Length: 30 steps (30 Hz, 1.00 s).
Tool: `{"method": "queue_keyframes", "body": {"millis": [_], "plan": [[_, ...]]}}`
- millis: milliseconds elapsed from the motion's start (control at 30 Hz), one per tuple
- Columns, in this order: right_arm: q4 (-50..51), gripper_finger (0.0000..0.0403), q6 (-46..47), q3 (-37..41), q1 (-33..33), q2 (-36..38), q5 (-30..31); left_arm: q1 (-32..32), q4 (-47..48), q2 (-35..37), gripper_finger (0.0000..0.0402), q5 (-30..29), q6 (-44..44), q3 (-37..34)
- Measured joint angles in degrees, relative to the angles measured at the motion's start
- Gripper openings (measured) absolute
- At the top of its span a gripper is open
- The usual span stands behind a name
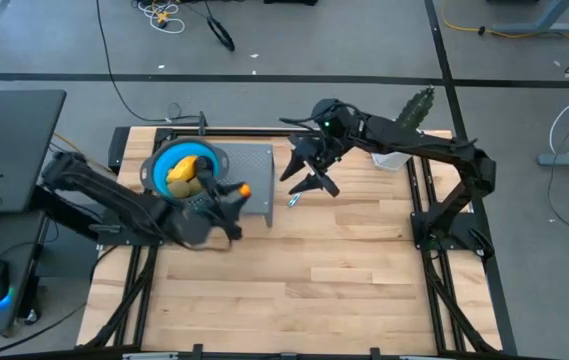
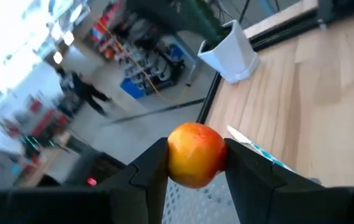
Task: Pick & Place Fruit
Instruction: Put the orange pear into the blue strainer bowl
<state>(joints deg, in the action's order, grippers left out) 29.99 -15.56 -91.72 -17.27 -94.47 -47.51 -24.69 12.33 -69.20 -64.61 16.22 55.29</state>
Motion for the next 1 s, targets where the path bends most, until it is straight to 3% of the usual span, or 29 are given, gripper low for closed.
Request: {"method": "queue_keyframes", "body": {"millis": [167, 400, 567, 800, 1000], "plan": [[-0.17, 0.0218, -0.41, 3.35, 0.58, -0.11, -0.06, 3.27, 1.79, 10.22, 0.0149, 1.46, -5.78, -3.77], [-2.73, 0.0218, -1.96, 9.79, 1.54, -0.05, 0.12, 8.22, 1.69, 25.36, 0.0147, -8.75, -11.58, -12.83], [-9.92, 0.0218, -2.84, 15.19, 2.29, -0.05, 0.99, 9.57, 1.12, 32.94, 0.0151, -4.99, -16.84, -15.88], [-15.73, 0.0218, -2.95, 19.44, 4.25, -0.07, 8.70, 9.57, 4.73, 35.10, 0.0152, -4.64, -25.26, -17.35], [-18.82, 0.0218, -3.17, 21.44, 6.66, -0.07, 8.55, 9.57, 8.67, 32.56, 0.0164, -10.29, -30.36, -17.37]]}}
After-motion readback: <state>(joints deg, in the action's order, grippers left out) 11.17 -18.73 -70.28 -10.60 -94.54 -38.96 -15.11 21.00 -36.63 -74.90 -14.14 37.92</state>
